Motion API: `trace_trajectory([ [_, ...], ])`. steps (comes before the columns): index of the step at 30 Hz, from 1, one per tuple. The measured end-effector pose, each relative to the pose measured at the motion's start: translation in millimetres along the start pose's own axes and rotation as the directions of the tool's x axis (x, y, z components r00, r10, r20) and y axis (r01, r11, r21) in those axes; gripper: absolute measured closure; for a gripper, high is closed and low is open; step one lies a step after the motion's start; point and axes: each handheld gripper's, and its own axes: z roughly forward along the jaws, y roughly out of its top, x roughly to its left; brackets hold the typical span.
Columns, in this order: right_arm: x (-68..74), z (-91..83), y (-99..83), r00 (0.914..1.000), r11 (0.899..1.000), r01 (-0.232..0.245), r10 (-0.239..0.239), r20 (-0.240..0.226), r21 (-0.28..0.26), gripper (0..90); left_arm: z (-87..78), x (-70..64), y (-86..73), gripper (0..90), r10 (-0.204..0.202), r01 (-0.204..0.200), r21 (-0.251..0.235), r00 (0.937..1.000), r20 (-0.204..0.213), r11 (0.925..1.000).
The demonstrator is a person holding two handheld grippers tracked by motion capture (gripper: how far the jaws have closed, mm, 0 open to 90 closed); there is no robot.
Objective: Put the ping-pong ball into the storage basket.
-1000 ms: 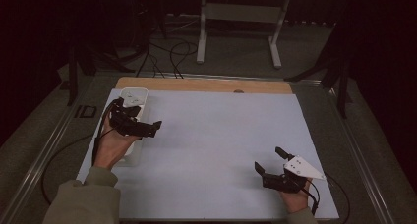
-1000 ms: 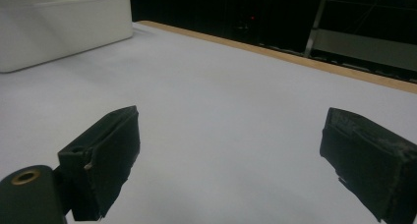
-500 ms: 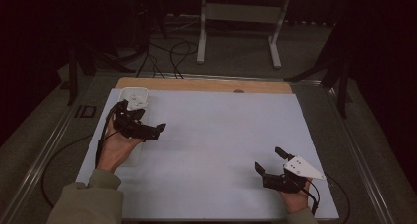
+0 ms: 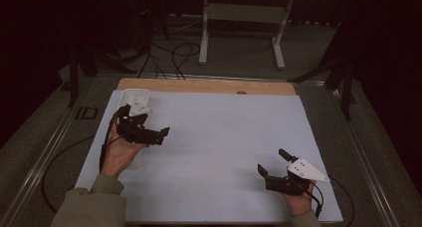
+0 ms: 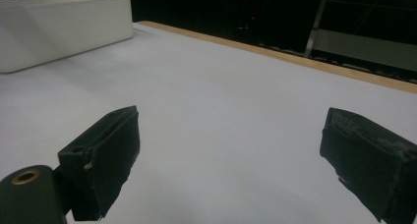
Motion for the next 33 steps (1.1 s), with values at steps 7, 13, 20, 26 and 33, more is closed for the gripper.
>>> trace_trajectory([
  [7,-0.2,-0.3,0.1,1.0000,1.000,0.002,-0.002,-0.001,-0.001,7.9,-1.3,-3.7,-3.2,0.0,0.002,-0.002,-0.016,1.0000,0.005,0.9999],
  [13,0.0,0.1,0.0,1.0000,1.000,0.001,-0.001,-0.001,0.000,7.9,-3.0,-5.9,-8.9,0.0,0.000,0.000,-0.033,0.9999,0.015,0.9995],
  [20,0.0,0.4,-0.1,1.0000,1.000,0.002,-0.002,-0.001,0.000,7.9,-7.0,-7.5,-13.5,0.0,0.001,0.000,-0.054,0.9997,0.024,0.9985],
  [26,-0.2,0.5,0.0,1.0000,1.000,-0.001,0.001,0.000,0.000,7.9,-9.9,-8.4,-17.6,0.0,0.000,0.002,-0.067,0.9995,0.032,0.9977],
  [33,0.2,1.1,0.3,1.0000,1.000,0.000,0.000,-0.004,-0.001,7.9,-11.5,-10.9,-19.6,0.0,0.007,-0.004,-0.077,0.9993,0.036,0.9970],
])
